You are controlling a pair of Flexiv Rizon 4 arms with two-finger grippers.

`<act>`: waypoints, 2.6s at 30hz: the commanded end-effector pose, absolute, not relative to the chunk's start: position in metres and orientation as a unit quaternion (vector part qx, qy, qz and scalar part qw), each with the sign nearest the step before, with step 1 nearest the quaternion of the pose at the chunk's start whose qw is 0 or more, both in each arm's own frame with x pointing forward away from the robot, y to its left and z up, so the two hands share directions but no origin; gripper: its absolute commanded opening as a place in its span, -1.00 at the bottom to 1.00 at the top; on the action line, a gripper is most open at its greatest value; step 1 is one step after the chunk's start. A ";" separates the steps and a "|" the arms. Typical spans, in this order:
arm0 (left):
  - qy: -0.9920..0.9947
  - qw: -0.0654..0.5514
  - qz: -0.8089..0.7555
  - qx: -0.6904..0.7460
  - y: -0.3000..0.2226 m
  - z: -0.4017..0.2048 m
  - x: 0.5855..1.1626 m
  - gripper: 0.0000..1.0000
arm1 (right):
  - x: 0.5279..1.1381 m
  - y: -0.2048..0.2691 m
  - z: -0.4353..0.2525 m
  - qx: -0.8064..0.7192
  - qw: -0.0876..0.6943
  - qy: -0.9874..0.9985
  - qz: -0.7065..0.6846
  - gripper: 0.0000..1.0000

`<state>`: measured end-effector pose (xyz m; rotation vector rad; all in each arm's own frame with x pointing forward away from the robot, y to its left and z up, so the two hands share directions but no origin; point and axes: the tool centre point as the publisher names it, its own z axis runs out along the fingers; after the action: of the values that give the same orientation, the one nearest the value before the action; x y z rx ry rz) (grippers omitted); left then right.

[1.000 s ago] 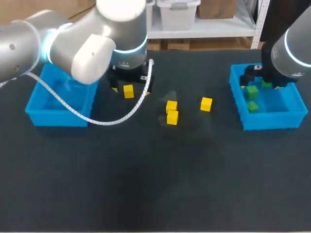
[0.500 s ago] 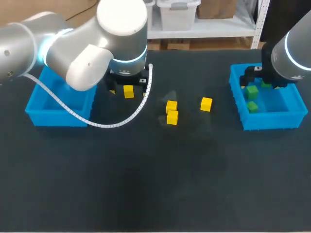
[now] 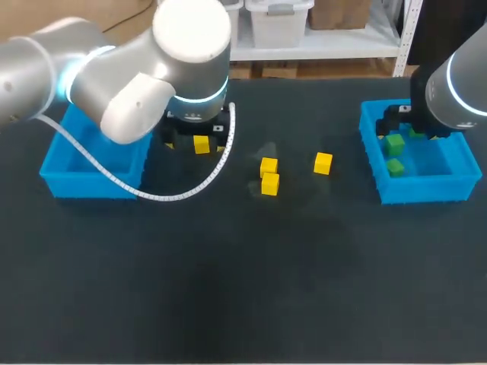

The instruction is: Put the green cubes in the right bin and the yellow cubes in the left bin.

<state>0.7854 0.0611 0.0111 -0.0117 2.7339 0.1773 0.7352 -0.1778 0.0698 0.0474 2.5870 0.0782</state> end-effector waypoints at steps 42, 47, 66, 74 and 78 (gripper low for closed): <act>0.980 0.200 -0.011 -0.020 0.069 0.035 0.803 -1.00 | 0.732 -0.179 0.068 0.019 0.292 0.956 0.029 1.00; 0.962 0.265 -0.011 -0.062 0.107 0.074 0.818 -1.00 | 0.732 -0.179 0.068 0.019 0.292 0.956 0.029 1.00; 0.943 0.255 0.052 -0.208 0.250 0.067 0.811 -0.15 | 0.732 -0.179 0.068 0.019 0.292 0.956 0.029 1.00; 0.950 0.249 0.040 -0.185 0.235 0.071 0.811 1.00 | 0.732 -0.179 0.068 0.019 0.292 0.956 0.029 1.00; 0.959 0.247 0.022 -0.135 0.203 0.078 0.810 1.00 | 0.732 -0.179 0.068 0.019 0.292 0.956 0.029 1.00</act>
<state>0.8095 0.2144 0.0757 -0.4030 2.6015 0.0679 0.7347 -0.1779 0.0693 0.0487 2.5584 0.0767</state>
